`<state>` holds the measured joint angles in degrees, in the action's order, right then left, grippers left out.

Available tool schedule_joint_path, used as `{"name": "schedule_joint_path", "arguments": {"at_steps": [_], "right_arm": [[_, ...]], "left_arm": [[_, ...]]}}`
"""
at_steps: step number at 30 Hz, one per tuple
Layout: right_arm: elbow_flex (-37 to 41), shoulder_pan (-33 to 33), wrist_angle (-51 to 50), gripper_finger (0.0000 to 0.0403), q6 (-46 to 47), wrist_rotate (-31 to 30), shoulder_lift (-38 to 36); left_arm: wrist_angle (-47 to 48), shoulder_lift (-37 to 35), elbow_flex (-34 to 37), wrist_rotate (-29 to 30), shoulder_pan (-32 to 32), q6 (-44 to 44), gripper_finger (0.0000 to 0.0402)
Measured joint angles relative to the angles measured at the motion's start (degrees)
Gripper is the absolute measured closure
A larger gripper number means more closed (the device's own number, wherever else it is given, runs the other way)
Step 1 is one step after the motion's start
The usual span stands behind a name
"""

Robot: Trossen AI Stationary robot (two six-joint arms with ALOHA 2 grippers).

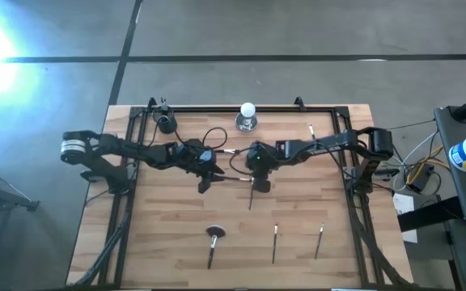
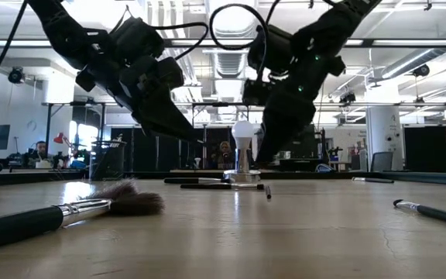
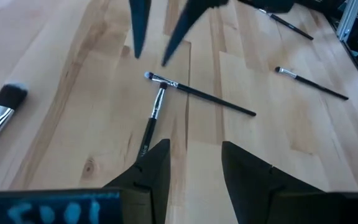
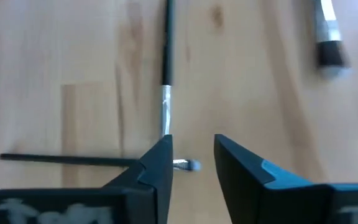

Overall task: Put items in baskets/containers
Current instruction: Put the black blush brush into the black brush holder

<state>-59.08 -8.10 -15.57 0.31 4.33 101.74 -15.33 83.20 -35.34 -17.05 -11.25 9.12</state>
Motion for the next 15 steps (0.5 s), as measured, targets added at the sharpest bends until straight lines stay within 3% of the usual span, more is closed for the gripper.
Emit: {"name": "schedule_joint_path", "arguments": {"at_steps": [5,15], "right_arm": [[0.7,0.1,3.3,0.0284,1.3,3.5,1.7],[-0.8,0.4,2.8,0.0311,1.0,3.2,6.8]], "left_arm": [[0.1,0.0,0.0,0.0,0.0,0.2,0.0266],[1.6,0.0,0.0,0.0,0.0,1.5,0.0266]]}}
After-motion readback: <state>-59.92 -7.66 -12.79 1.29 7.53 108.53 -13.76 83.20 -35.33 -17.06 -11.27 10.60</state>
